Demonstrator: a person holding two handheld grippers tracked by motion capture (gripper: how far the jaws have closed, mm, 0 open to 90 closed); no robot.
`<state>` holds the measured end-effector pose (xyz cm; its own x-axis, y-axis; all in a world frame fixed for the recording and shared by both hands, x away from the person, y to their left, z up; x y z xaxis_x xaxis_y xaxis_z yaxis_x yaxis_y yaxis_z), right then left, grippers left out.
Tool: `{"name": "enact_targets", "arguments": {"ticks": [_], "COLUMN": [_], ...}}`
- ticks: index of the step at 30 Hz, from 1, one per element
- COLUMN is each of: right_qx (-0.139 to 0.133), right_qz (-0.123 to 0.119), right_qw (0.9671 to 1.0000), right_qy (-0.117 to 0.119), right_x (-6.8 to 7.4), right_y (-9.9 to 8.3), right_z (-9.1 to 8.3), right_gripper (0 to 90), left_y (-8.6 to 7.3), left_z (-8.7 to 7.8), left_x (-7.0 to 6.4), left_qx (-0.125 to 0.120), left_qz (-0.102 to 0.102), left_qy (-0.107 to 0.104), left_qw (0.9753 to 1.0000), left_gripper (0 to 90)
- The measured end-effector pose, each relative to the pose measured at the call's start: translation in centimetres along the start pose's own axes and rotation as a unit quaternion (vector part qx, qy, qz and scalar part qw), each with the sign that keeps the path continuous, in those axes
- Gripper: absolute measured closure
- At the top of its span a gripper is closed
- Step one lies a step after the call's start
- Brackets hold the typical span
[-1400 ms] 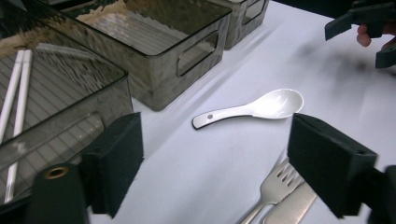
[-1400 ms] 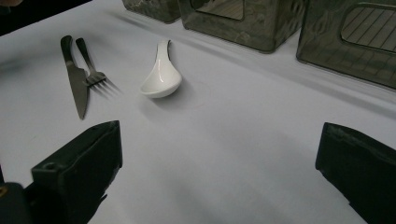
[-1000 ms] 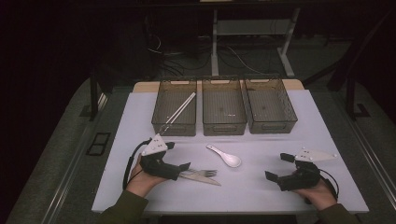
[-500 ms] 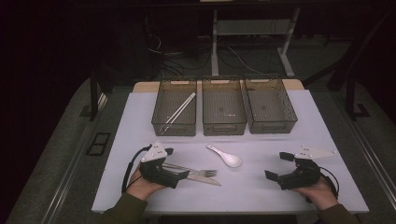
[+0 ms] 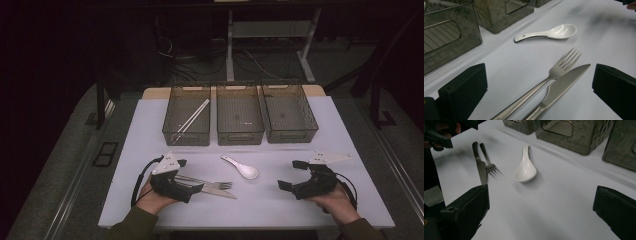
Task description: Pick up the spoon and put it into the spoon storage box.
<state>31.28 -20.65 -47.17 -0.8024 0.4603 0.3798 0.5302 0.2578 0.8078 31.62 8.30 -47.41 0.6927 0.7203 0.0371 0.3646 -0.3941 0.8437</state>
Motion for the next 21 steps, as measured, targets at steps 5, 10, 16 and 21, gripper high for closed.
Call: {"name": "enact_targets", "arguments": {"ticks": [5,10,16,21], "right_qx": [-0.002,-0.004,-0.006,-0.005], "right_qz": [0.006,0.007,0.009,0.002], "right_qw": [0.9999,0.9999,0.9997,0.9995], "right_qy": [0.008,0.014,0.023,0.03], "right_x": [-0.2,-0.3,-0.1,0.1], "right_y": [0.9,1.6,2.5,3.3], "right_z": [0.9,1.8,2.6,3.6], "right_gripper": [0.7,0.8,0.8,0.8], "left_y": [0.0,0.1,0.1,0.2], "left_z": [0.1,0.0,0.0,0.0], "left_x": [-0.1,-0.2,-0.3,-0.5], "left_qx": [0.002,-0.002,-0.003,-0.003], "left_qz": [0.003,0.001,0.003,0.005], "left_qy": [-0.001,-0.004,-0.007,-0.01], "left_qw": [1.0,1.0,1.0,0.9999], "left_gripper": [0.0,0.0,0.0,0.0]}}
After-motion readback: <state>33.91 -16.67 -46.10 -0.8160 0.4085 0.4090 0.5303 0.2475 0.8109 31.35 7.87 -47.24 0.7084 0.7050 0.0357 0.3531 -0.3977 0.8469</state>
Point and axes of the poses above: each handheld gripper's, and its own axes: z roughly forward along the jaws, y roughly out of its top, x roughly to its left, the point moved 10 cm from there along z, roughly forward along the jaws, and after that the axes turned 14 degrees about y, right-handed, at the moved point
